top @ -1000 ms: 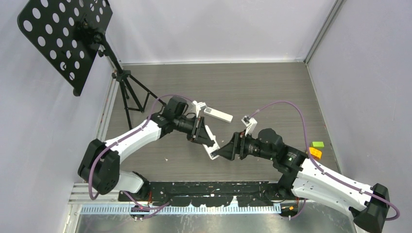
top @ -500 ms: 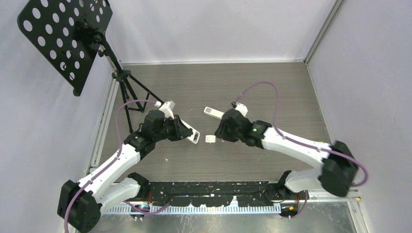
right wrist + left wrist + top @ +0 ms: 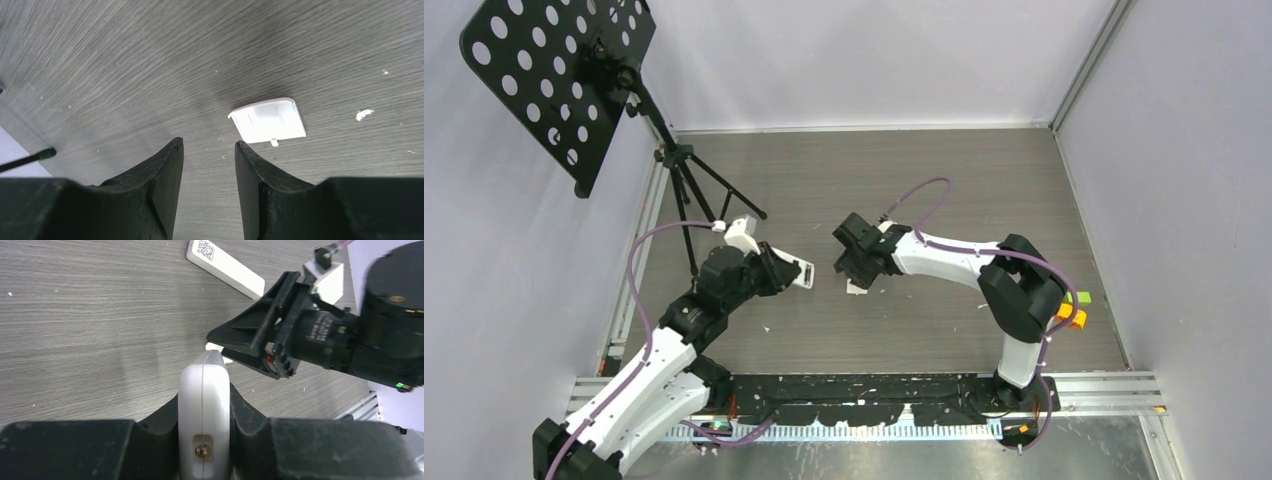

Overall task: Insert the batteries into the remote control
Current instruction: Move the battery cover to the center of the board.

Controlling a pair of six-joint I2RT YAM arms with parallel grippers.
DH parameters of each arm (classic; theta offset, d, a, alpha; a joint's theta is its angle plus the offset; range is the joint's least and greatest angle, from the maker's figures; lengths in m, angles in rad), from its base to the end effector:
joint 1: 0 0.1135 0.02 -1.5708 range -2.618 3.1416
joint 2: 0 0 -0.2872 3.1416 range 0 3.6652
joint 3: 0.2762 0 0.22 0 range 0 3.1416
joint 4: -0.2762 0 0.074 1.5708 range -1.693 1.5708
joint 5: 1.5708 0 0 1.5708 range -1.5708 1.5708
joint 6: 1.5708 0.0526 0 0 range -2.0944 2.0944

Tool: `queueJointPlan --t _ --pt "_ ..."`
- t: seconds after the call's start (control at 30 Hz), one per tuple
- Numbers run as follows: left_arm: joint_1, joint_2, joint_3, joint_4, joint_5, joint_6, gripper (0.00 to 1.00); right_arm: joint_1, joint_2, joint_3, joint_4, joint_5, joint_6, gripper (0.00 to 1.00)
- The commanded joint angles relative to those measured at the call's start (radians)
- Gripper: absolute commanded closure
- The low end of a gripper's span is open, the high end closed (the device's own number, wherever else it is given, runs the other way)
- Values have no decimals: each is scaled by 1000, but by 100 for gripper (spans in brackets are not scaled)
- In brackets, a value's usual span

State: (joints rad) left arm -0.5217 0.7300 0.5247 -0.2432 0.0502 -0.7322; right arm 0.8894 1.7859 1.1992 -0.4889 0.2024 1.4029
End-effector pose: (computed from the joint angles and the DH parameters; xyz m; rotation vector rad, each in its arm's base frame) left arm 0.1196 -0.0718 0.2657 -0.1897 2.1148 -0.8261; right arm 0.2289 0.2655 0.2164 0.7558 2.6047 0.5111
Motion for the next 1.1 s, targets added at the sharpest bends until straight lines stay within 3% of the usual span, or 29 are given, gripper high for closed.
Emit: queueJointPlan --t 0.0,0.73,1.07 --pt "-1 -83 -14 13 -78 3 100 -1 49 62 -49 15 144 52" --pt "-1 -58 -26 35 -100 25 100 -51 116 62 -127 100 177 62" --pt "0 -23 -18 48 -109 50 100 -58 143 72 -156 76 110 83"
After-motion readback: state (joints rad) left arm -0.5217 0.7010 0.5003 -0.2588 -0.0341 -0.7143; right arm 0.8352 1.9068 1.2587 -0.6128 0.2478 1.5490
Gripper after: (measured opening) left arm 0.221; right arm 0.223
